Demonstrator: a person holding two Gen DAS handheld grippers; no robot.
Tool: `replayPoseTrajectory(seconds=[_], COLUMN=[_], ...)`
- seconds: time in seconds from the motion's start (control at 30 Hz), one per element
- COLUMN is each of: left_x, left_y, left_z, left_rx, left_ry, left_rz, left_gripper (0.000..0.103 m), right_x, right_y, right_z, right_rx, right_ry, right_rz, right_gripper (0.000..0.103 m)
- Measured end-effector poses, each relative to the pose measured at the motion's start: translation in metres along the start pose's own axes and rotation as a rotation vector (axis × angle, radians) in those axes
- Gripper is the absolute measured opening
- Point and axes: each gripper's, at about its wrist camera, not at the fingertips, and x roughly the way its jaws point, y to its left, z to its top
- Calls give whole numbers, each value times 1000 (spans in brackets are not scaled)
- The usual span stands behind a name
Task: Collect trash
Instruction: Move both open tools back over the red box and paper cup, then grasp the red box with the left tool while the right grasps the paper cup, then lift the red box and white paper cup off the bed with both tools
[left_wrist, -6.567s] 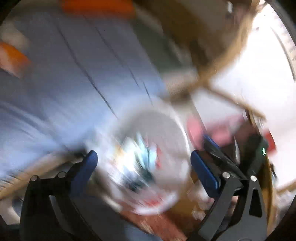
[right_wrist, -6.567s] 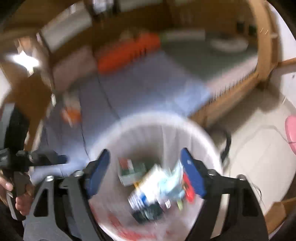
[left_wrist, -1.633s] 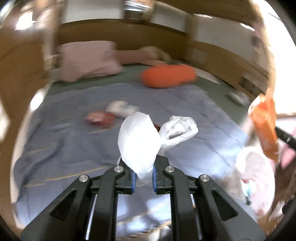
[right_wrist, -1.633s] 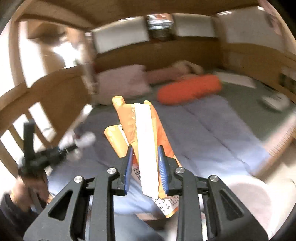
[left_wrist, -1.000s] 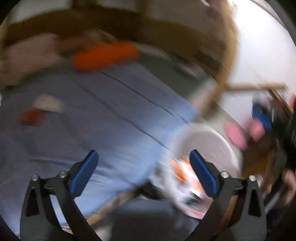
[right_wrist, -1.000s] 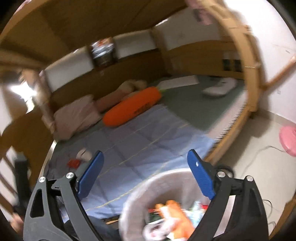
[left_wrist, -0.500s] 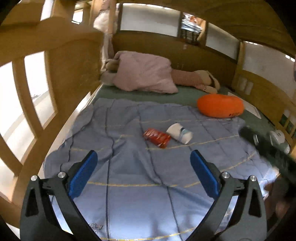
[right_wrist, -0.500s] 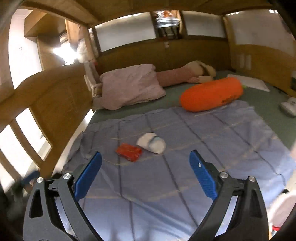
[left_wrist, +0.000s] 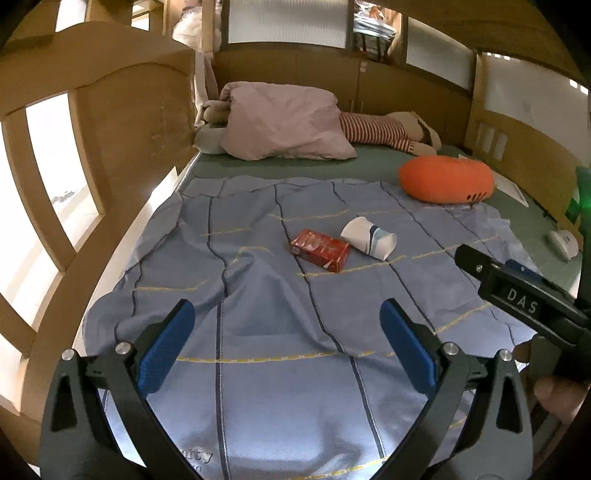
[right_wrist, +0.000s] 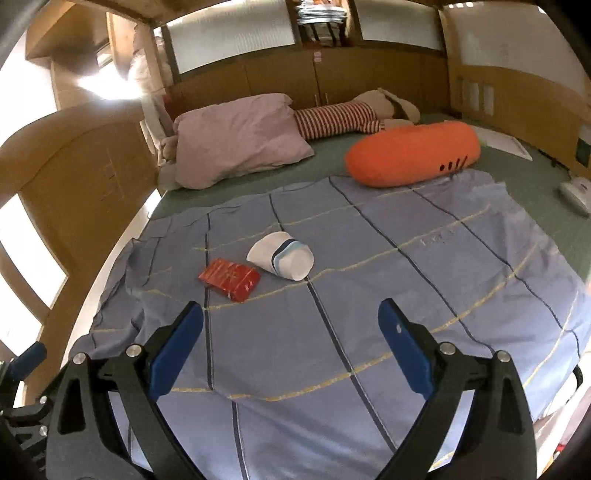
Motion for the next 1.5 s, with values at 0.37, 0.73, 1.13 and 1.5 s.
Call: replayPoseTrajectory(seconds=[0.37,0.73,1.13,1.5], left_x=[38,101,269,291], left_y=[-2,-7,-57,-43], left_z=[8,19,59,65], left_rx=[-13,-37,-313,-358], left_ry=[45,131,326,391], left_rz=[-6,-7,48,-5], left_gripper=[100,100,100,58], right_x=[109,249,139,91], right_y=[-4,14,-58,-49], right_z=[22,45,89,97], right_rx=[-41,-333,128,90], right_ry=[140,371,78,26], right_rz=[44,93,88,156], right_gripper=[94,77,69,70])
